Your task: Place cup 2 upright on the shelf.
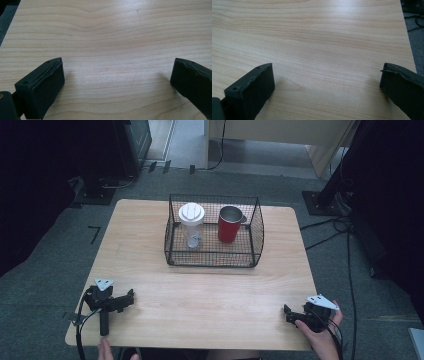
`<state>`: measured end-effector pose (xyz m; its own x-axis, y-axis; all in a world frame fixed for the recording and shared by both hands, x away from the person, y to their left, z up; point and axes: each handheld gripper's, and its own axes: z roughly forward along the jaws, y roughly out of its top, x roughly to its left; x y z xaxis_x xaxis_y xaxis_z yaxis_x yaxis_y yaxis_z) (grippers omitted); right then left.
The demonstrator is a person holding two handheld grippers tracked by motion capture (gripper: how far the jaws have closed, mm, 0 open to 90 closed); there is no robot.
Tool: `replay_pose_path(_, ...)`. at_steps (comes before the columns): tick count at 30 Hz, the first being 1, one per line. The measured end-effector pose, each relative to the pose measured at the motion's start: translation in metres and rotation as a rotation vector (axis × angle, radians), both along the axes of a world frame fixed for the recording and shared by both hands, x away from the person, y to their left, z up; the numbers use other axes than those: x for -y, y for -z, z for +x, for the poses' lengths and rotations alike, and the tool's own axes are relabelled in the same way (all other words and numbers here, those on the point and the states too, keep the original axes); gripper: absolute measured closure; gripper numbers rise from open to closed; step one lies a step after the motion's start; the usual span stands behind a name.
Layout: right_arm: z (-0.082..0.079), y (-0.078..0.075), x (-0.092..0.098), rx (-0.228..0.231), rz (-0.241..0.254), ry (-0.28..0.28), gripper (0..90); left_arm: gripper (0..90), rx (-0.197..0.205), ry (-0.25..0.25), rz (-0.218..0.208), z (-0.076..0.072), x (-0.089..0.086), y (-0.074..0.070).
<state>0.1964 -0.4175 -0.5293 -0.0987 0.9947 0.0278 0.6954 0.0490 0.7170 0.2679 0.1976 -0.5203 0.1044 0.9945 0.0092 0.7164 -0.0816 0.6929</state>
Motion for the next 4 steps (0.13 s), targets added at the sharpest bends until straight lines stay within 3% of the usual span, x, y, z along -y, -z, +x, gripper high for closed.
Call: replay_pose_path(4, 0.0015, -0.0002, 0.0014, -0.002, 0.0, 0.004, 0.0, 0.0, 0.0, 0.0, 0.0, 0.0, 0.0, 0.0)
